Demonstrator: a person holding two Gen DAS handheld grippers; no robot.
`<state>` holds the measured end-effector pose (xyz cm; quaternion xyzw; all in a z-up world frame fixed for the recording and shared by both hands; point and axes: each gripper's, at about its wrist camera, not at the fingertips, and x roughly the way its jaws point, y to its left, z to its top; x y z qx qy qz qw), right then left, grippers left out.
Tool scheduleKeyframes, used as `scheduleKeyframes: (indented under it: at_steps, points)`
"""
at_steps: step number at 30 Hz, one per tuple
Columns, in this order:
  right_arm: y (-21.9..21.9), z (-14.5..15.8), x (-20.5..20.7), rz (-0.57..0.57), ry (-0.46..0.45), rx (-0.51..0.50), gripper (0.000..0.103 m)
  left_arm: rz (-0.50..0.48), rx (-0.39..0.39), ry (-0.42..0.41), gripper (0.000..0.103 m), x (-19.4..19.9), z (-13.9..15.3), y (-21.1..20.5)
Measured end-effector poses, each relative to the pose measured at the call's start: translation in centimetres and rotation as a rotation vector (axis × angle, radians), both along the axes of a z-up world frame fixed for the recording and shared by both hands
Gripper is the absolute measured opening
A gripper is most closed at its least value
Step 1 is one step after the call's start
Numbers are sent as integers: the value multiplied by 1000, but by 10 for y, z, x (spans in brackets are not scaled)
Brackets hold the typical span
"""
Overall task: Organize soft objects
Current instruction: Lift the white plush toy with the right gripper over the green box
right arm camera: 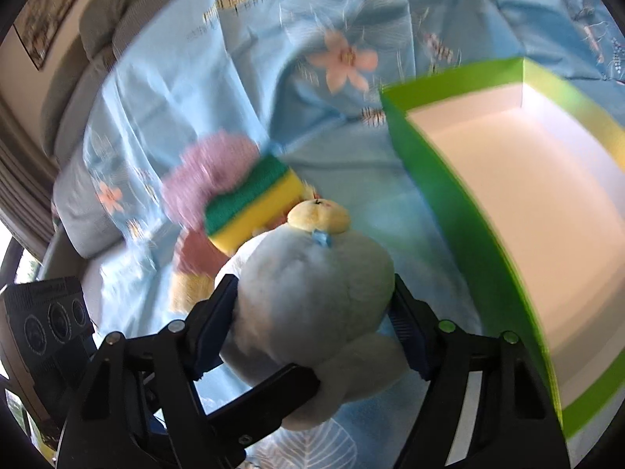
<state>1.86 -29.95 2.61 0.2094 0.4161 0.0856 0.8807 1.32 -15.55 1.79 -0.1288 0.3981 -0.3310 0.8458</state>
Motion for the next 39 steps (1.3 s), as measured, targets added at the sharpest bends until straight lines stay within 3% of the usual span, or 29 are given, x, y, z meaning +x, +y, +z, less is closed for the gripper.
scheduleKeyframes:
  at_steps: [4, 8, 12, 18, 29, 39]
  points:
    - [-13, 28, -8, -50, -74, -6, 74, -52, -8, -61, 72, 1, 24, -17]
    - [-33, 46, -14, -104, -113, -26, 74, -91, -32, -69, 72, 5, 33, -35]
    - [-51, 43, -17, -144, -107, -16, 72, -104, -35, -38, 72, 7, 25, -49]
    - [-63, 36, -25, -150, -93, 24, 72, -100, -1, -57, 72, -4, 29, -56]
    - [-26, 60, -57, -61, -148, -21, 72, -52, 62, -123, 72, -48, 58, -26]
    - [8, 112, -91, -35, -244, -123, 71, -8, 119, -214, 72, -95, 109, -13]
